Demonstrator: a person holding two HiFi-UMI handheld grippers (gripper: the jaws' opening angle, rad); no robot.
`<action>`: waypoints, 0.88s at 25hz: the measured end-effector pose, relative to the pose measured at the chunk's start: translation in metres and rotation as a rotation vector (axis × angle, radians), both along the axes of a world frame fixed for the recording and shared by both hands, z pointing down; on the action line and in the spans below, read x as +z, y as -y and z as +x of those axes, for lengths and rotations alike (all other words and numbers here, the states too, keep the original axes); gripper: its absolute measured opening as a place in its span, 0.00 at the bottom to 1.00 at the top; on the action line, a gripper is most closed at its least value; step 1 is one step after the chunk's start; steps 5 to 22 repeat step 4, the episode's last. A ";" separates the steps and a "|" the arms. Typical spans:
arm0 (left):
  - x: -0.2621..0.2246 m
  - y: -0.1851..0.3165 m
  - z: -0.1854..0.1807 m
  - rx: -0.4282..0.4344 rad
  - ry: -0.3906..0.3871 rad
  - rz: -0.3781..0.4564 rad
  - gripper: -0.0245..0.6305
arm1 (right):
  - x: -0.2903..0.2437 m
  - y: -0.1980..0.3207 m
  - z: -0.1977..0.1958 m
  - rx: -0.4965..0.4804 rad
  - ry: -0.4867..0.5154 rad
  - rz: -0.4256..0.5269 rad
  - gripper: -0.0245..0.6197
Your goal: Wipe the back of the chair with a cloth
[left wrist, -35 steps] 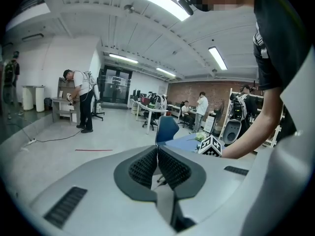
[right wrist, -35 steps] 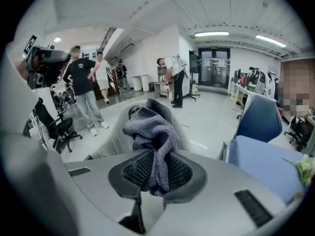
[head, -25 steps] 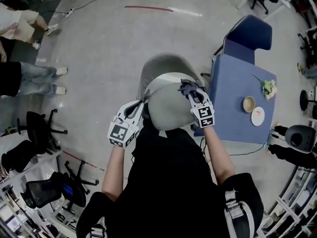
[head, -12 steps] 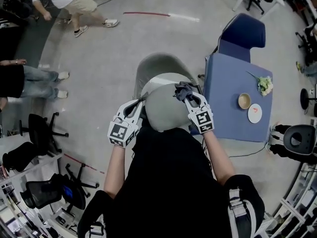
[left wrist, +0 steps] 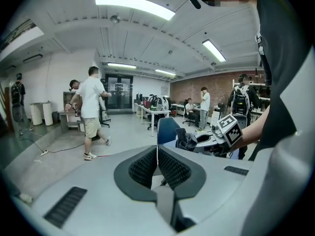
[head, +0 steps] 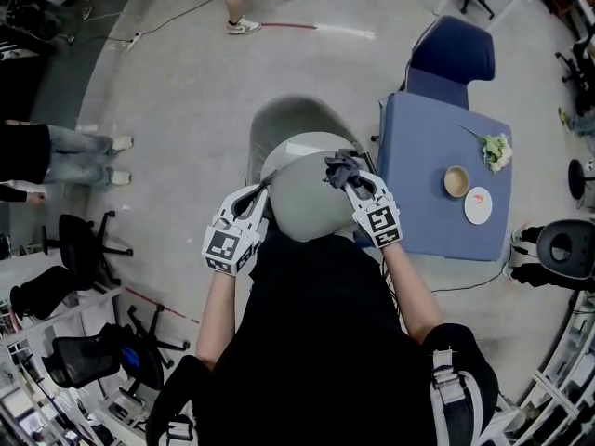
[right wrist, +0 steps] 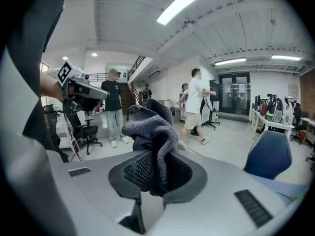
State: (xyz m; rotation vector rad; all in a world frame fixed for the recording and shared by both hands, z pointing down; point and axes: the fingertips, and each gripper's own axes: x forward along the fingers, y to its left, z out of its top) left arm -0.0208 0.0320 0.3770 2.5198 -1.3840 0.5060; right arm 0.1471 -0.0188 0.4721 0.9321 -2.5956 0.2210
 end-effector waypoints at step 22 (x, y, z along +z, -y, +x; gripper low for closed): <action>0.006 0.004 0.017 0.011 0.003 0.002 0.08 | 0.010 0.004 0.015 0.002 0.001 0.000 0.16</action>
